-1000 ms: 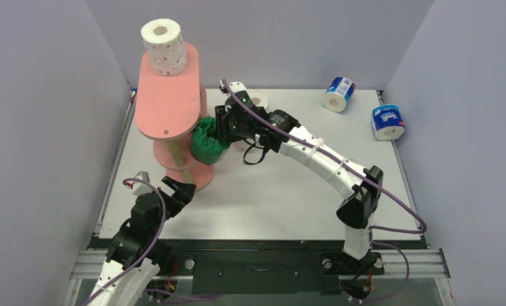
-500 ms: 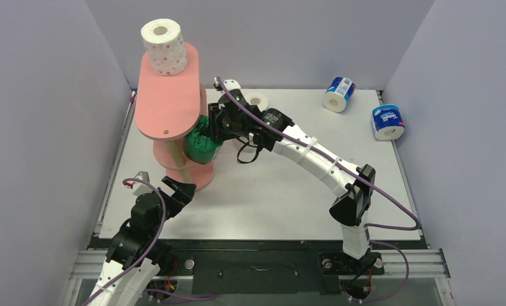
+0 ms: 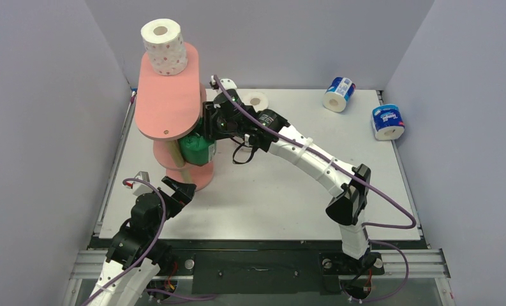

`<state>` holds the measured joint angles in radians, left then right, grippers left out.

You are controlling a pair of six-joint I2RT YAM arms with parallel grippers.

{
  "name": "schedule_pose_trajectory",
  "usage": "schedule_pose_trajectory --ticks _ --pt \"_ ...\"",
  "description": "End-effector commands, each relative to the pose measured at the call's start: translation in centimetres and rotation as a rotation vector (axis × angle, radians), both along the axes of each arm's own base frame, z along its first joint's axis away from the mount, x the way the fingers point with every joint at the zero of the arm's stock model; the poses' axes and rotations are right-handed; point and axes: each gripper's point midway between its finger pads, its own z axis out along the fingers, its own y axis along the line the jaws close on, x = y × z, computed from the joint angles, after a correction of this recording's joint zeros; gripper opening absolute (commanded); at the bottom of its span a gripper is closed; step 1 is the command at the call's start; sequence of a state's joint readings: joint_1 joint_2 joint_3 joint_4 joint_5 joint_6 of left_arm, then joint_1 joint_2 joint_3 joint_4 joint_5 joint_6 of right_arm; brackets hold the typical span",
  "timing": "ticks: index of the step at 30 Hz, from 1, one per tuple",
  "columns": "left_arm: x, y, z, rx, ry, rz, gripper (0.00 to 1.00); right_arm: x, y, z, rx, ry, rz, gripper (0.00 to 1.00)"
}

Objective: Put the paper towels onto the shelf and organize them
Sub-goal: Place the paper towel on the shelf.

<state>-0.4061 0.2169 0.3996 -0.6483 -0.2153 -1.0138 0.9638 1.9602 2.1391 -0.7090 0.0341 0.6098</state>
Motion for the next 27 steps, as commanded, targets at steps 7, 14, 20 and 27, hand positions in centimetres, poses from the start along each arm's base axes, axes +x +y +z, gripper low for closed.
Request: schedule_pose_trajectory --ticks 7,14,20,27 --pt "0.3 -0.1 1.8 -0.025 -0.048 0.006 0.96 -0.5 2.7 3.7 0.230 -0.007 0.014 0.38" --pt "0.3 -0.1 1.8 -0.027 -0.047 0.005 0.96 -0.2 2.2 3.3 0.239 0.009 -0.010 0.48" --pt "0.3 -0.1 1.9 -0.028 -0.050 0.005 0.96 -0.4 0.8 4.5 0.273 -0.007 -0.028 0.52" --pt "0.5 -0.4 1.9 -0.032 -0.047 -0.002 0.96 -0.6 -0.5 4.8 0.288 -0.014 -0.042 0.55"
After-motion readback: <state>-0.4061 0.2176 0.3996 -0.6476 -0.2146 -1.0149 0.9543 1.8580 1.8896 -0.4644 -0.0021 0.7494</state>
